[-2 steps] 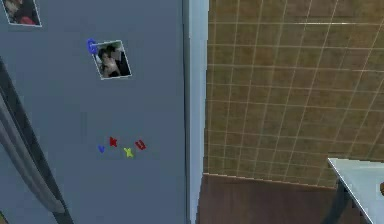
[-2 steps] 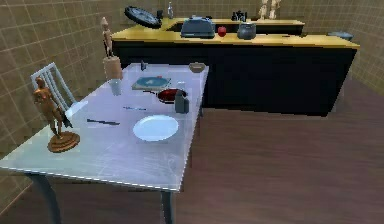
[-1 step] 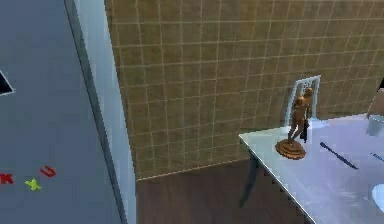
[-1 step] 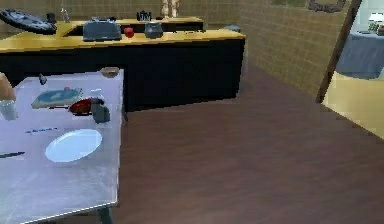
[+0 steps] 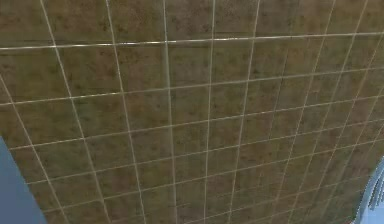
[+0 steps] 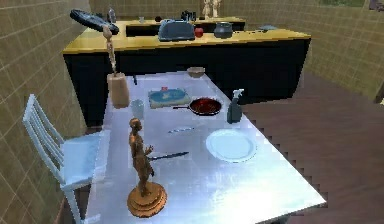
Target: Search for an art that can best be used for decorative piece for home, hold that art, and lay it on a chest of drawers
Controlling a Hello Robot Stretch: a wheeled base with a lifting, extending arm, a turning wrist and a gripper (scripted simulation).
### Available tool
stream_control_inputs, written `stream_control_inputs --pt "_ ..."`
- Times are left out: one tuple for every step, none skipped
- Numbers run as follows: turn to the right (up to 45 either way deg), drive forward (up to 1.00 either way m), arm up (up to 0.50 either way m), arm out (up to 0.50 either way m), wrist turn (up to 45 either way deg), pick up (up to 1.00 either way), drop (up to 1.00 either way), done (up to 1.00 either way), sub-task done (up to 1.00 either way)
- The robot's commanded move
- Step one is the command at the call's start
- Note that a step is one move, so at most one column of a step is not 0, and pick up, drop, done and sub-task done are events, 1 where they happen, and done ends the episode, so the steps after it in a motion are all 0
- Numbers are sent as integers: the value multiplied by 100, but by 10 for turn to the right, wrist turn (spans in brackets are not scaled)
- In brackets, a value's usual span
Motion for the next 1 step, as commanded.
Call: stream_control_inputs --pt "-120 0 0 0 0 0 0 0 0"
